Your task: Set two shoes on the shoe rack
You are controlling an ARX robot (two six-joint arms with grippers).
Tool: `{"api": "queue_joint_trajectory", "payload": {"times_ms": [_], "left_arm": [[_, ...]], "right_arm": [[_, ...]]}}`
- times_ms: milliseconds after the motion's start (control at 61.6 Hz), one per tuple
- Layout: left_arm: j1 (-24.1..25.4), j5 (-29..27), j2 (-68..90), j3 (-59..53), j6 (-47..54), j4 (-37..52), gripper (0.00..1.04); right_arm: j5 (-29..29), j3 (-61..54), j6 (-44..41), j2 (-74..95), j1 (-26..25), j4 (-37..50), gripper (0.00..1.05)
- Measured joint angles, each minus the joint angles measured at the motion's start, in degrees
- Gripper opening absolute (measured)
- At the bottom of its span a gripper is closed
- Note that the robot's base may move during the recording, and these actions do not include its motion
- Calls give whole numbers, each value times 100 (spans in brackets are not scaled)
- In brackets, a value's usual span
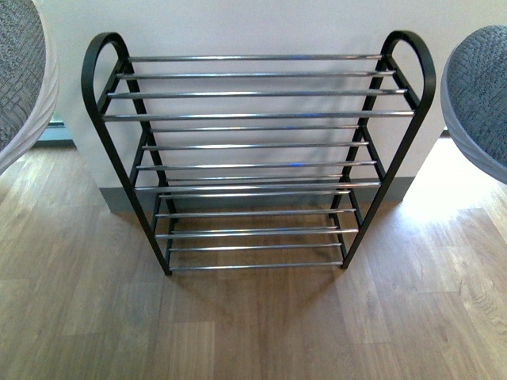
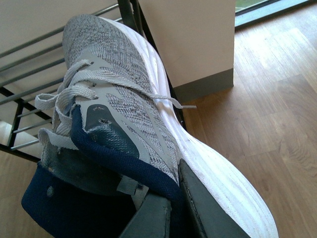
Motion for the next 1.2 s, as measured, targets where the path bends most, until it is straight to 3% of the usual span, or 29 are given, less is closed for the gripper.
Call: {"api": "queue_joint_trajectory", "payload": {"times_ms": [568,584,600,681,779,1022,1201], "left_arm": [[0,0,0,2,-2,0,2],[0,-2,0,2,-2,0,2],[0,0,0,2,-2,0,2],[0,-4,0,2,0,0,2],[0,4,0,2,0,0,2],[0,0,0,2,0,0,2],[0,2,0,2,0,0,2]], "right_arm": [[-11,0,-2,0,0,2,1],[-48,-4,-33,4,-4,35,1],[-337,-157,-249,90,-22,603,1],[-479,-221,-691,256,70,1364,1],[-299,162,-793,544,422,1366,1],[828,2341,216,2776,2192,417,1],[1252,3508,990,4181,2704,186,1]]}}
